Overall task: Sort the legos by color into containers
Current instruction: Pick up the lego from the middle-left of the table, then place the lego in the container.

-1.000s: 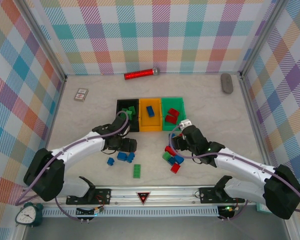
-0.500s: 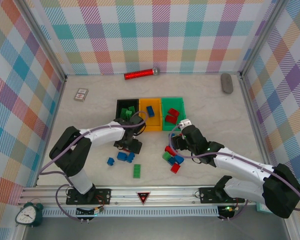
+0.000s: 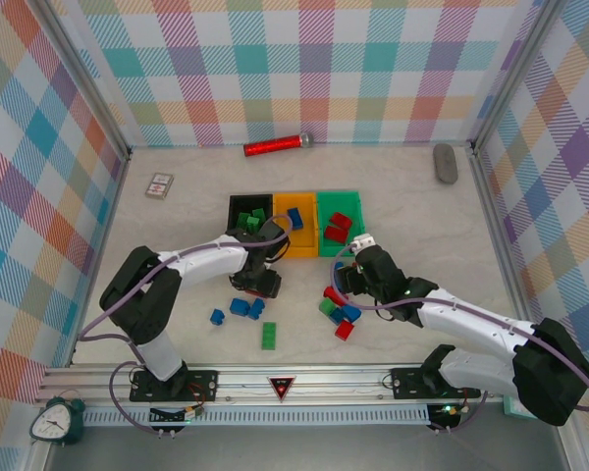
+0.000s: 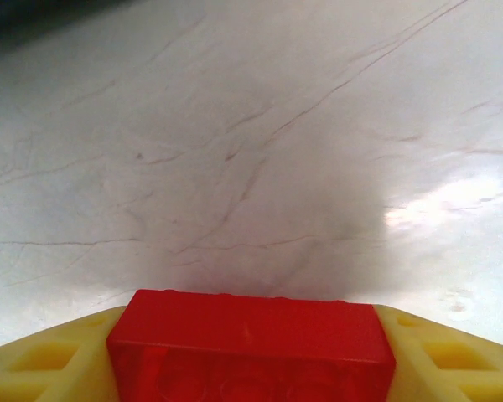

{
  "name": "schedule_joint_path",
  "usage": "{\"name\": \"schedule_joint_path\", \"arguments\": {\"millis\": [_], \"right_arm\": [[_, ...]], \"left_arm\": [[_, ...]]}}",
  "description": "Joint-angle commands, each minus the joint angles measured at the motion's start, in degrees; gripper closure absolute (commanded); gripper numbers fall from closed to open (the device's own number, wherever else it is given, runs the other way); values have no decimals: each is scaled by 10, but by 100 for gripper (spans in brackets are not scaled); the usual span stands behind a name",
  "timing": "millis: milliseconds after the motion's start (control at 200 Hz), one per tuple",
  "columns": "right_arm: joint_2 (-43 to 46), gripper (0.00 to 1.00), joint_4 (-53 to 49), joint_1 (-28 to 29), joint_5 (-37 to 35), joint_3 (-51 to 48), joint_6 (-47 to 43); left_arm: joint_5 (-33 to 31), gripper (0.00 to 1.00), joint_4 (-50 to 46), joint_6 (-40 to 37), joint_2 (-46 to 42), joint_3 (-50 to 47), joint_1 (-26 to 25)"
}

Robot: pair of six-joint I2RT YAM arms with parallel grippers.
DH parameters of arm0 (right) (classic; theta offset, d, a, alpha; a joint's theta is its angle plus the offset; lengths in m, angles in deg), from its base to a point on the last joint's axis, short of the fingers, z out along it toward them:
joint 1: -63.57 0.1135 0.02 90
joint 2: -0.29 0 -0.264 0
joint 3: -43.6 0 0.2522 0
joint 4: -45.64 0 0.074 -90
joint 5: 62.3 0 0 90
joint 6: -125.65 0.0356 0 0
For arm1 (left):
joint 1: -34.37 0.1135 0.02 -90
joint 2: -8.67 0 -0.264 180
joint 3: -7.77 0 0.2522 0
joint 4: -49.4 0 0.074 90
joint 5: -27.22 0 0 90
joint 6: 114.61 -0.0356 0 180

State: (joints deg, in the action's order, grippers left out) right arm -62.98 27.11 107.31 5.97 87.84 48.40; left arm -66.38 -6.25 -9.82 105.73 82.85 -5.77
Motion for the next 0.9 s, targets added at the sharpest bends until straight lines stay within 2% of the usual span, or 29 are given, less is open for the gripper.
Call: {"name": "schedule_joint_path", "arguments": {"millis": [0, 145, 265, 465, 775, 895], "right_arm": [[14, 31, 25, -12, -18, -13, 15], [40, 31, 20, -53, -36, -28, 44], [80, 31, 9, -103, -32, -46, 70], [147, 31, 7, -183, 38, -80, 105], [126, 31, 20, -194, 76, -77, 106], [112, 31, 22, -194, 85, -72, 104]], "left_arm": [[26, 41, 0, 17, -43, 53, -18], [35, 41, 4, 33, -41, 121, -39], [39, 41, -6, 45, 0, 198, -55], [30, 41, -53, 44, 120, 371, -67], [-30, 38, -153, 10, 328, 682, -61], [-37, 29, -168, 13, 373, 746, -55]]}}
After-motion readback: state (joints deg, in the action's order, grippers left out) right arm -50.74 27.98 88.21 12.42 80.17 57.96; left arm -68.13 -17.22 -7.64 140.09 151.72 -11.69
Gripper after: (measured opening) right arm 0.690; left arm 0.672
